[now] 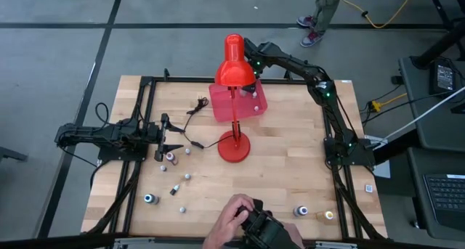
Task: Pick & Place food coloring
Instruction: Put the large orange food coloring bottle into the red bin, then put the large yellow food coloring bottle into the red bin
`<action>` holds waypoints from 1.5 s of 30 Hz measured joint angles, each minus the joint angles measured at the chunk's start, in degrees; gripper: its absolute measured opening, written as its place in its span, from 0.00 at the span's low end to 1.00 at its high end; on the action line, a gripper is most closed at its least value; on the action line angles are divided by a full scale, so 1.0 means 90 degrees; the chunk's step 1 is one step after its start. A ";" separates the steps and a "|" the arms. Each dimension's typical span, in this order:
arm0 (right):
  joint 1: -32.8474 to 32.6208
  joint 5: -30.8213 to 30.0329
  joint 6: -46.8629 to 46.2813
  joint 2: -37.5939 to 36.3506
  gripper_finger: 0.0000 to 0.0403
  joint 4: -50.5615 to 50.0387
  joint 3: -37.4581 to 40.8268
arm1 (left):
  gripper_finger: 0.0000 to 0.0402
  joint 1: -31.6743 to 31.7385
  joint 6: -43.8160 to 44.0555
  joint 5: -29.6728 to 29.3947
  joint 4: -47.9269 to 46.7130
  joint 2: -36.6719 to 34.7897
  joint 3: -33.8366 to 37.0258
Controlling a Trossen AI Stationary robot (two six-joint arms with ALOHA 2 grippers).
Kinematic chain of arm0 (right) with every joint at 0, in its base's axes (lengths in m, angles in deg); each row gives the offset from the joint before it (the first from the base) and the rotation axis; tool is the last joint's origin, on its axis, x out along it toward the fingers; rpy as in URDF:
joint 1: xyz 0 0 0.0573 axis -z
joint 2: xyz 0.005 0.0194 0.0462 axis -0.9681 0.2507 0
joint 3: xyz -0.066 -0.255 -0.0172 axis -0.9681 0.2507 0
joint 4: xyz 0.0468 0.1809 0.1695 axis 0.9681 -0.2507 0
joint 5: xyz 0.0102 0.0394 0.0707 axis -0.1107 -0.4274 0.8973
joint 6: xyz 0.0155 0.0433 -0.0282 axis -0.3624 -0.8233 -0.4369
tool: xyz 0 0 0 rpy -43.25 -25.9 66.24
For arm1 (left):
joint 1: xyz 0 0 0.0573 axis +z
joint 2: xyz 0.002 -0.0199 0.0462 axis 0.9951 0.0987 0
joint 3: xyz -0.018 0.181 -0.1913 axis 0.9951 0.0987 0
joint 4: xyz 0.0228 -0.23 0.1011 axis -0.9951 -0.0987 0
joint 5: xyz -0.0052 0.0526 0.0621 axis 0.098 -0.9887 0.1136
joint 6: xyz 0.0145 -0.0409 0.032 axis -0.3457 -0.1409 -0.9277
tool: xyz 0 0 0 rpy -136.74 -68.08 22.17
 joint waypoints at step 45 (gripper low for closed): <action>-0.0970 -0.1450 -0.3740 -0.3600 0.54 -0.1375 0.2955 | 0.68 0.0001 0.0000 0.0000 0.0000 0.0002 -0.0001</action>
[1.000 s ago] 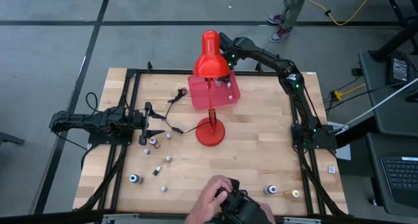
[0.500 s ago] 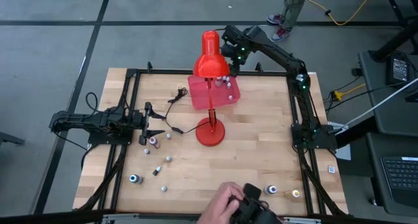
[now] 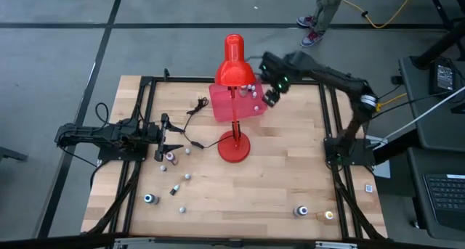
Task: Pick & Place food coloring
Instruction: Put the large yellow food coloring bottle into the red bin
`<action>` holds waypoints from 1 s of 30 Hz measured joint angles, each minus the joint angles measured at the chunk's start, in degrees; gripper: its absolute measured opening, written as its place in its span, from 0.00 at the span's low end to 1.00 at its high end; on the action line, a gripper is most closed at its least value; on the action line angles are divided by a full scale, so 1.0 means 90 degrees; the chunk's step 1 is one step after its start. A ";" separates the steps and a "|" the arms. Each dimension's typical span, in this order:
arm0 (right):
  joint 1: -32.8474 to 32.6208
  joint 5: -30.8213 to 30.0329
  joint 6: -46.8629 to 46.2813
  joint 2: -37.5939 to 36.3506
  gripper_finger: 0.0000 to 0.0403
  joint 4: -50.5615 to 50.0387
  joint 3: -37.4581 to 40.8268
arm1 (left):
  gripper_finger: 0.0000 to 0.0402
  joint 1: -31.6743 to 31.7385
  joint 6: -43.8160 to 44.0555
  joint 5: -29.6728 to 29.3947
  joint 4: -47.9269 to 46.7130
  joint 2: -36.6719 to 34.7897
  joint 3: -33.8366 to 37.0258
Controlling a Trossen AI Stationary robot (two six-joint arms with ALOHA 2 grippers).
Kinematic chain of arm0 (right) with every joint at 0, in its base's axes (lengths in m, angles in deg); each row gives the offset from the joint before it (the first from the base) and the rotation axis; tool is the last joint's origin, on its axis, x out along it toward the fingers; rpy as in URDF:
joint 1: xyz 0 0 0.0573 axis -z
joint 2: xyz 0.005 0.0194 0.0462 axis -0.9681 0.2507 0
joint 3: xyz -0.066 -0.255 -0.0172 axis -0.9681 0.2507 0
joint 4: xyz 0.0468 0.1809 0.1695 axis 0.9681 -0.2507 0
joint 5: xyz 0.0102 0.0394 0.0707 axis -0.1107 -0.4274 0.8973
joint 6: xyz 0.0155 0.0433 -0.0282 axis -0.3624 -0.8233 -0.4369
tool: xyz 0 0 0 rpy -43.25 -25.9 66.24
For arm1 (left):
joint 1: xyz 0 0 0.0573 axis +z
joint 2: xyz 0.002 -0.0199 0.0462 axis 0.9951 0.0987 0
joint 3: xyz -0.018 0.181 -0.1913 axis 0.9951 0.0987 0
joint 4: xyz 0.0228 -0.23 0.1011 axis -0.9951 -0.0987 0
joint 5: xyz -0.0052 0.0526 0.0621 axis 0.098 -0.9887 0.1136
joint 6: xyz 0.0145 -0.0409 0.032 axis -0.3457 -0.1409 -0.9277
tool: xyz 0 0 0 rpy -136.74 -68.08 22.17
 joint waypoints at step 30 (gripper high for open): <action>-0.6427 0.0636 -0.5427 -0.4076 0.54 -0.0056 0.3986 | 0.68 -0.0001 0.0000 0.0000 0.0000 0.0000 -0.0001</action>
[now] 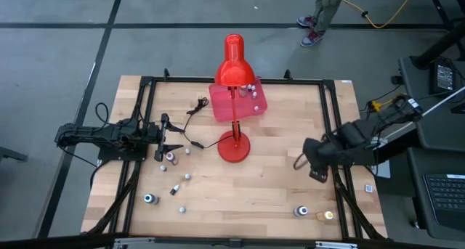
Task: Pick & Place food coloring
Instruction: Put the large yellow food coloring bottle into the red bin
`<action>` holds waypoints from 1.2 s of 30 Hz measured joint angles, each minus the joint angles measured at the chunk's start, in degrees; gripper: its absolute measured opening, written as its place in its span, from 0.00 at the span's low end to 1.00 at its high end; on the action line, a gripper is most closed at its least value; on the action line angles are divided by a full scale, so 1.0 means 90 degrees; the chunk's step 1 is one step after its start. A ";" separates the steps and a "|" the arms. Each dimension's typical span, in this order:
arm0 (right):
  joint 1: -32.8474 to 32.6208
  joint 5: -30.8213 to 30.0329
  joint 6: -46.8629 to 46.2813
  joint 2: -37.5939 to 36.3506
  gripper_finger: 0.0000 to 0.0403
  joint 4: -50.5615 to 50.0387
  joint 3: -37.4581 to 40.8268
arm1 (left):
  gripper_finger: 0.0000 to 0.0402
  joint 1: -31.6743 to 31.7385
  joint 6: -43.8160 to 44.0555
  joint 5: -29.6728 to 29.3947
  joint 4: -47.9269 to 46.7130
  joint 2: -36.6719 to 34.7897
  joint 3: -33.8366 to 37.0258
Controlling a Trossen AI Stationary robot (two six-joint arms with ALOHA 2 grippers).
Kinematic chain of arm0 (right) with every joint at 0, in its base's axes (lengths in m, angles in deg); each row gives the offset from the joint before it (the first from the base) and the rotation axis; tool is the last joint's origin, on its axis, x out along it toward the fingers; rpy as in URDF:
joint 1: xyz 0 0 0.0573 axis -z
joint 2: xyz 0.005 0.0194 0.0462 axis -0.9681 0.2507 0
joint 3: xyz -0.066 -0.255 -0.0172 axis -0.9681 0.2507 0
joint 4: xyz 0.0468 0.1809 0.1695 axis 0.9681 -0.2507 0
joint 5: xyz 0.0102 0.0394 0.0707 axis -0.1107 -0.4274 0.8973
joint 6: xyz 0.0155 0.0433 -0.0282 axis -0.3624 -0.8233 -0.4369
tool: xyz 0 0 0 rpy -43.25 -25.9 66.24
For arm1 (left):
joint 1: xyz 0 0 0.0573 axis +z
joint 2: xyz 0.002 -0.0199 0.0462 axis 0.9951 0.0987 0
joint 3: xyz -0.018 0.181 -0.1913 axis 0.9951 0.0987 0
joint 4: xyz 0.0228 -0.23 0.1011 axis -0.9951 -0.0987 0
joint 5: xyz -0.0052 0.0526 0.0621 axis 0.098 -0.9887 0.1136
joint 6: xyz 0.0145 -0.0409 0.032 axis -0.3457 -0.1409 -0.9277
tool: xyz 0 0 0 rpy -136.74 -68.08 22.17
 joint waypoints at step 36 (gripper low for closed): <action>-0.4138 0.0155 -0.3690 0.2218 0.53 0.2572 -0.0007 | 0.68 0.0002 0.0000 0.0000 0.0000 0.0000 0.0002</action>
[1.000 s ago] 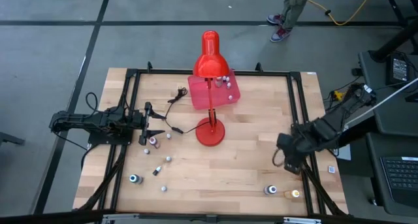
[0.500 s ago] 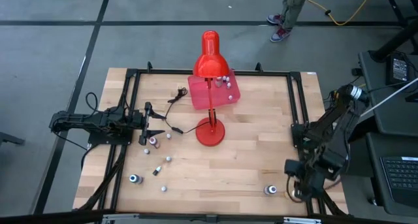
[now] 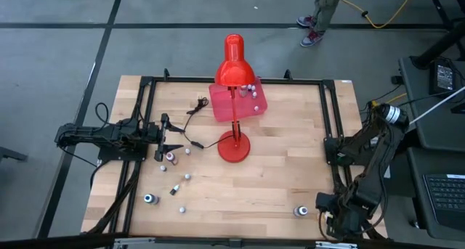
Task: Pick & Place food coloring
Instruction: Put the large yellow food coloring bottle into the red bin
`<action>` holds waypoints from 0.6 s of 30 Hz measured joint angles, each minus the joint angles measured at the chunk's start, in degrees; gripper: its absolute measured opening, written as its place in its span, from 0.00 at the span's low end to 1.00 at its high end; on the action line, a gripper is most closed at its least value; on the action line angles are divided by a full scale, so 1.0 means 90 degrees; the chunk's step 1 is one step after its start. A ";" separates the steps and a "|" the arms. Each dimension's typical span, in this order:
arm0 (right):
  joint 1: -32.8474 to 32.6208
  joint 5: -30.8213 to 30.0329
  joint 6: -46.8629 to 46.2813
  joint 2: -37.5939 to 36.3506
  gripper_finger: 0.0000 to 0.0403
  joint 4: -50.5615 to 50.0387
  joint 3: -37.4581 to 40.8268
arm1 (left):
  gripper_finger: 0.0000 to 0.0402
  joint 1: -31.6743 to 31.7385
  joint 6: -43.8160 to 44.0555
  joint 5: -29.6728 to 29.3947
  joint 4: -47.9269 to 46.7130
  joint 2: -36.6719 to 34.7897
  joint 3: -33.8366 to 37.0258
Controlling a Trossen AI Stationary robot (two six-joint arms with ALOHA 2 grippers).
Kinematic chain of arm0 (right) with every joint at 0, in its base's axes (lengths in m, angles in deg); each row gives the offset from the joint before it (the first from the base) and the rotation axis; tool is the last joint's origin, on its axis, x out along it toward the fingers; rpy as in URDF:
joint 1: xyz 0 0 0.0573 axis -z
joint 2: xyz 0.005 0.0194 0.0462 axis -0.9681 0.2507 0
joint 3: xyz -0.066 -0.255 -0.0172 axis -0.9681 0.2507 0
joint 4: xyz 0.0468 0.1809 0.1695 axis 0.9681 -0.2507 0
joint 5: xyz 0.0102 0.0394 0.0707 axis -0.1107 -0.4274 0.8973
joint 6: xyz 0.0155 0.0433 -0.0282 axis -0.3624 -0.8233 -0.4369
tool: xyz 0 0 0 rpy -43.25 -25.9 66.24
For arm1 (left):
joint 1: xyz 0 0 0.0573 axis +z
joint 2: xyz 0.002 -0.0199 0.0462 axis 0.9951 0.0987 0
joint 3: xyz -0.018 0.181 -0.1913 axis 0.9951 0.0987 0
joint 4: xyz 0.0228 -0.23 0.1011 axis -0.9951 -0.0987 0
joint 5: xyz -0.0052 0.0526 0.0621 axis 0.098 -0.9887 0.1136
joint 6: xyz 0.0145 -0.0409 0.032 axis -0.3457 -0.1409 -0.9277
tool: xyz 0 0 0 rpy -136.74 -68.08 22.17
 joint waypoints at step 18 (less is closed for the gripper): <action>-0.0091 -0.0488 0.0191 0.0597 0.53 -0.0094 0.0000 | 0.68 -0.0001 0.0000 0.0000 0.0000 0.0000 -0.0001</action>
